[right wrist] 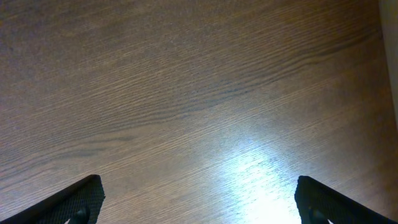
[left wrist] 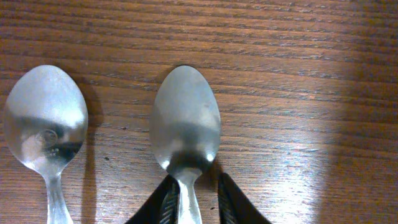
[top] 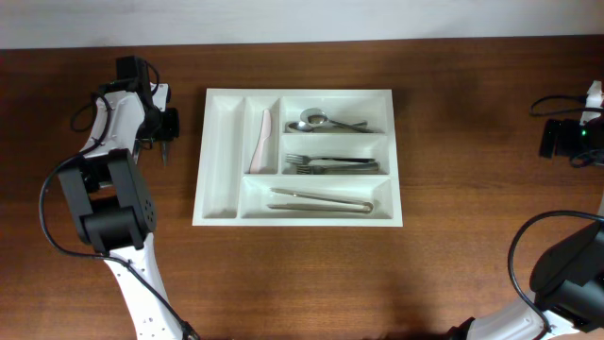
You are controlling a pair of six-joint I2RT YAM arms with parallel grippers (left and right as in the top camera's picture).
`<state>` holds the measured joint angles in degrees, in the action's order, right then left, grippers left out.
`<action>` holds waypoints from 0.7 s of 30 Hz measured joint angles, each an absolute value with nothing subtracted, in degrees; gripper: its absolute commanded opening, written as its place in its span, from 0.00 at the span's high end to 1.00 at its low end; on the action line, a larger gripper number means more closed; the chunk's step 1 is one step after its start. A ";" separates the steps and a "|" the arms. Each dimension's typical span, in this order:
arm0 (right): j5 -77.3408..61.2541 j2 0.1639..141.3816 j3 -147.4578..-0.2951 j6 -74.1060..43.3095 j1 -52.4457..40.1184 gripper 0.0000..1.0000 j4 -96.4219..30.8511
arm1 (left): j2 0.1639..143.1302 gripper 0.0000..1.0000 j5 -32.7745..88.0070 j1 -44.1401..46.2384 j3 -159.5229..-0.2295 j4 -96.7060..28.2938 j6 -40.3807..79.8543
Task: Pack container
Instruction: 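Close the left gripper on the spoon handle and lift it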
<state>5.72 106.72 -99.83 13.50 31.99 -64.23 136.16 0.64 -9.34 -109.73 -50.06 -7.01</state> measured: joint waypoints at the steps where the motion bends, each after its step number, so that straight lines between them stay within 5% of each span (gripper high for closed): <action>1: 5.69 106.72 -99.83 13.54 31.99 0.01 -64.23 | 136.16 0.81 0.62 -9.34 -109.73 -50.06 -7.01; 21: 5.69 106.72 -99.83 13.50 31.99 0.01 -64.25 | 136.18 0.88 0.62 -9.34 -109.73 -49.82 -7.01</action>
<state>5.69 106.72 -99.83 13.50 31.99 -64.25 136.18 0.62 -9.34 -109.73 -49.82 -7.01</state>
